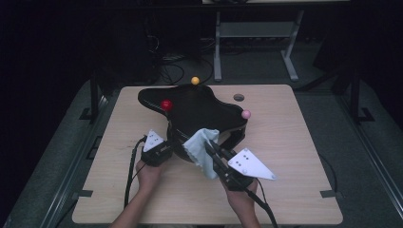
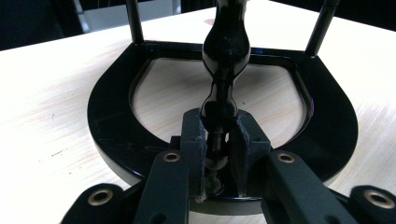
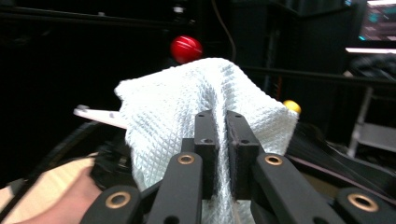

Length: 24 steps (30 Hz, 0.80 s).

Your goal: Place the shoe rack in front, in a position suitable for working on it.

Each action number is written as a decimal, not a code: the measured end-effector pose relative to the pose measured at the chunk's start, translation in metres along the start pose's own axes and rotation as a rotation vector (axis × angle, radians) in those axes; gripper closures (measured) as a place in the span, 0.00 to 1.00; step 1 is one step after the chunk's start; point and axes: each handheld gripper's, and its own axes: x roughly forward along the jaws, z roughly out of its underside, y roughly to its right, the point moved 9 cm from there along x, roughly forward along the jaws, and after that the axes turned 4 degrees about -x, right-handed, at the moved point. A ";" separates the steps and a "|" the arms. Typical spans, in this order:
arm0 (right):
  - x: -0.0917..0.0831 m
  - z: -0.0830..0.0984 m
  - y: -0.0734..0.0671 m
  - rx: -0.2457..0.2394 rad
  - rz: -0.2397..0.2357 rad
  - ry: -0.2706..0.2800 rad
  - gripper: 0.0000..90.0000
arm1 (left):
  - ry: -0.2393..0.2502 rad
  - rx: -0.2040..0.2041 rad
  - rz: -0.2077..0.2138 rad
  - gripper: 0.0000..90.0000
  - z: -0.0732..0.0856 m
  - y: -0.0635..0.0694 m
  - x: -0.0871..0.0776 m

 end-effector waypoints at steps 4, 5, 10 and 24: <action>0.002 0.016 0.026 0.040 0.060 -0.032 0.94 | 0.001 0.001 0.000 0.85 0.000 0.000 0.000; 0.004 0.021 0.033 0.047 0.075 -0.042 0.94 | -0.001 0.002 0.001 0.85 0.000 0.000 0.000; 0.013 0.035 0.057 0.096 0.107 -0.077 0.94 | 0.001 0.004 0.005 0.85 0.000 0.000 0.000; 0.014 0.037 0.057 0.108 0.109 -0.084 0.94 | 0.002 0.002 0.006 0.85 0.000 -0.001 0.000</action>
